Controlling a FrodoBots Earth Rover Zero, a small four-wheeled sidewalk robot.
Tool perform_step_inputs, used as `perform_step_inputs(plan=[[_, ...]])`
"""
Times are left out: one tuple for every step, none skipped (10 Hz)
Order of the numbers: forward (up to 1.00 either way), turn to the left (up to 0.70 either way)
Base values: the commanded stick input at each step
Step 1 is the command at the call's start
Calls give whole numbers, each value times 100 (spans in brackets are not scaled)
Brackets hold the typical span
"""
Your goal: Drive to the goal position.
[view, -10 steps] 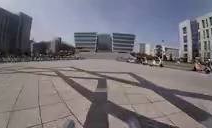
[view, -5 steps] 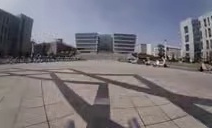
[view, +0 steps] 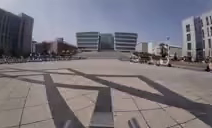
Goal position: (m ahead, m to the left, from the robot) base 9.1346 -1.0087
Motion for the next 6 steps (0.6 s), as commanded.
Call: perform_step_inputs(plan=[[100, 0], [100, 0], [100, 0], [100, 0], [100, 0], [100, 0]])
